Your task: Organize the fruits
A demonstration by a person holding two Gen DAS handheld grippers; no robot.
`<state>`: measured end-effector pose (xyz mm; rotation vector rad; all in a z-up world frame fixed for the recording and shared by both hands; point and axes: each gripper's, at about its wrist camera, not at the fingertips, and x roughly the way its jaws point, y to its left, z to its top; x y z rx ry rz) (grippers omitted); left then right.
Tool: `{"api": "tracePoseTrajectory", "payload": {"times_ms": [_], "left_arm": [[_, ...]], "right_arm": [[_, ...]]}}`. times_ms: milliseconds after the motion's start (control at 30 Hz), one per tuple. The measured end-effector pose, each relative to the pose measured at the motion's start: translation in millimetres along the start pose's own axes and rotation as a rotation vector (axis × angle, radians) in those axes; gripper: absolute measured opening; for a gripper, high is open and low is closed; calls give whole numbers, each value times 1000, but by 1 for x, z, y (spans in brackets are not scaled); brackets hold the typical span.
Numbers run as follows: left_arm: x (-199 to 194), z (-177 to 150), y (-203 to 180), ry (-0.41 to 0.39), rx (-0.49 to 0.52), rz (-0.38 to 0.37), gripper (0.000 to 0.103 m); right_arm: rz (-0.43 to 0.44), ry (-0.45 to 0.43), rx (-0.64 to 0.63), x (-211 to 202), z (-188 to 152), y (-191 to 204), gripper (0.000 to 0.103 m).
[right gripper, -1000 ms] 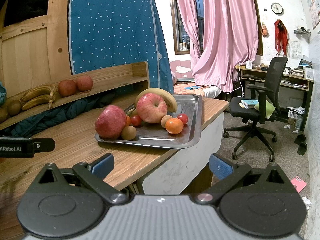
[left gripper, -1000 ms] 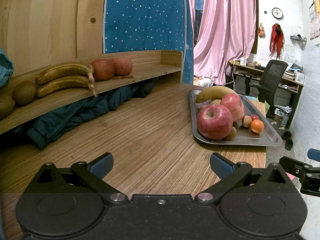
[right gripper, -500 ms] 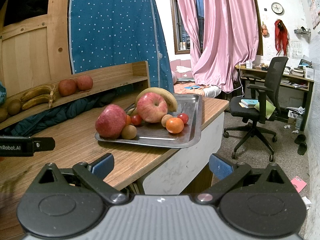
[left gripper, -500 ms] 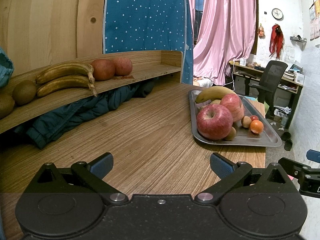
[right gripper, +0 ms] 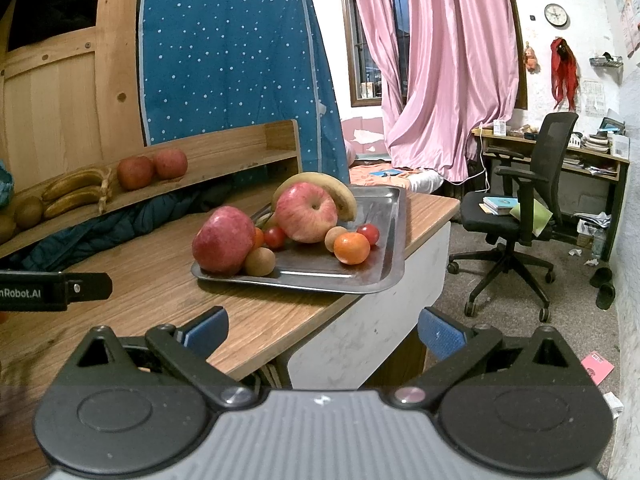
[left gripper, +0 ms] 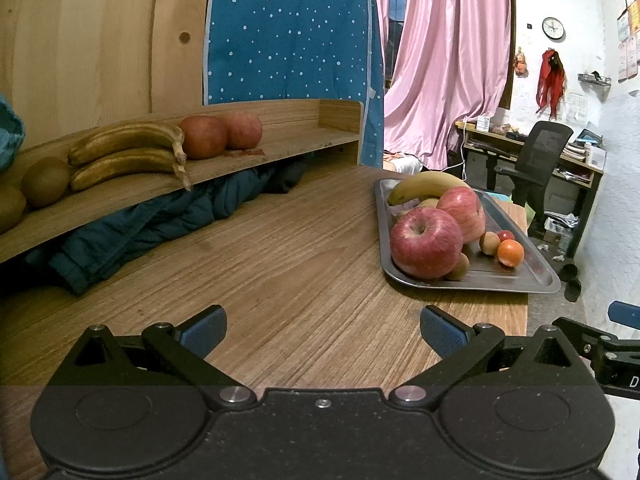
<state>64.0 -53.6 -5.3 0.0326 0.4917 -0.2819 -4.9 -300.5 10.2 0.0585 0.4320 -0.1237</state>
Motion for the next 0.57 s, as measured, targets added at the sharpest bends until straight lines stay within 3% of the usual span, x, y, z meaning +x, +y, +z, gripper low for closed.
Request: {"api": "tracePoseTrajectory", "payload": {"times_ms": [567], "left_arm": [[0, 0, -1, 1, 1, -1, 102]], "right_arm": [[-1, 1, 0, 1, 0, 1, 103]]}}
